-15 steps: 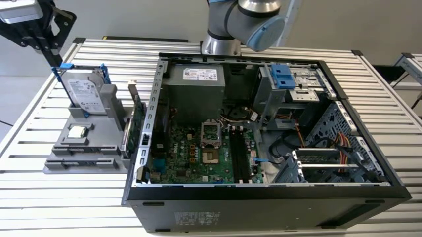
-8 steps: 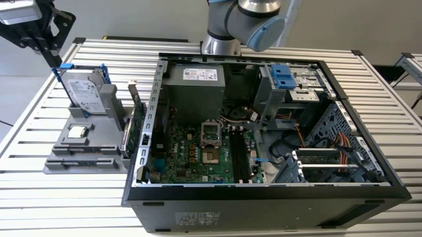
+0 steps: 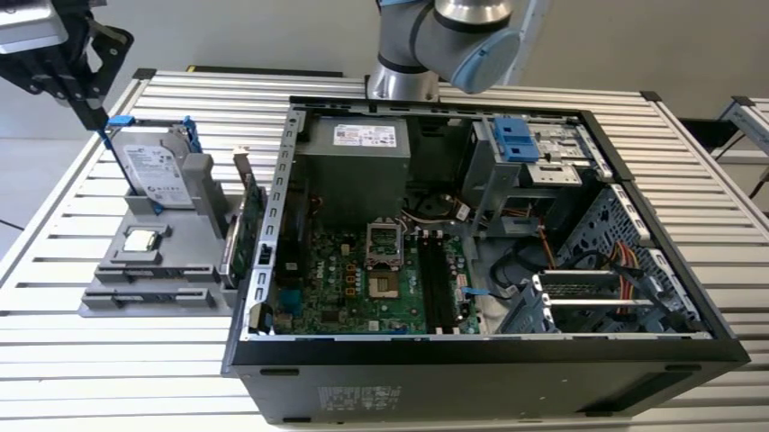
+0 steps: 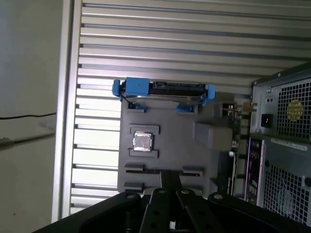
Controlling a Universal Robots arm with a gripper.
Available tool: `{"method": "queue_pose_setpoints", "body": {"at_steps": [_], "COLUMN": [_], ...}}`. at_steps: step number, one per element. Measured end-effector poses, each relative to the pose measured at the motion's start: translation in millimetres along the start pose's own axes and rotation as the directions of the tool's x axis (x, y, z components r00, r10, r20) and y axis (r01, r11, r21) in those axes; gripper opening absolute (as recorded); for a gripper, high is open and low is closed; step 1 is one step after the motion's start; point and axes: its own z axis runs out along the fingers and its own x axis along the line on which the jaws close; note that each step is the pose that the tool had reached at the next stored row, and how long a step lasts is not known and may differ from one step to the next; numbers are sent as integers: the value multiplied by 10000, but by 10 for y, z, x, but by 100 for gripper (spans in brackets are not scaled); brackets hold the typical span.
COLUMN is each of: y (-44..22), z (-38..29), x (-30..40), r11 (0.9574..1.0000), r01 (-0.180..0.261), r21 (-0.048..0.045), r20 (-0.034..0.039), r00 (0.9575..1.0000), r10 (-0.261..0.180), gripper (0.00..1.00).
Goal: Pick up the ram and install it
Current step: 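Pick up the ram and move it above insertion slot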
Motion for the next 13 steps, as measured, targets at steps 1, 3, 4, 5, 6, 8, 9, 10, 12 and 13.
{"method": "queue_pose_setpoints", "body": {"at_steps": [1, 3, 4, 5, 6, 8, 9, 10, 12, 13], "y": [-14, -45, -60, -75, -92, -124, -141, -159, -193, -212], "z": [-1, -2, -2, -3, -4, -5, -6, -7, -7, -9], "x": [1, 2, 3, 4, 5, 6, 7, 8, 9, 10], "r11": [10000, 10000, 10000, 10000, 10000, 9999, 9999, 9999, 9999, 9998], "r01": [-12, -41, -55, -68, -82, -106, -120, -133, -162, -178], "r21": [0, 0, 0, 0, 0, 1, 1, 1, 0, 1], "r20": [1, 2, 2, 3, 4, 5, 6, 6, 9, 8], "r00": [10000, 10000, 10000, 10000, 10000, 9999, 9999, 9999, 9999, 9998], "r10": [12, 41, 55, 68, 82, 106, 120, 133, 162, 178], "gripper": [0, 0, 0, 0, 0, 0, 0, 0, 0, 0]}}
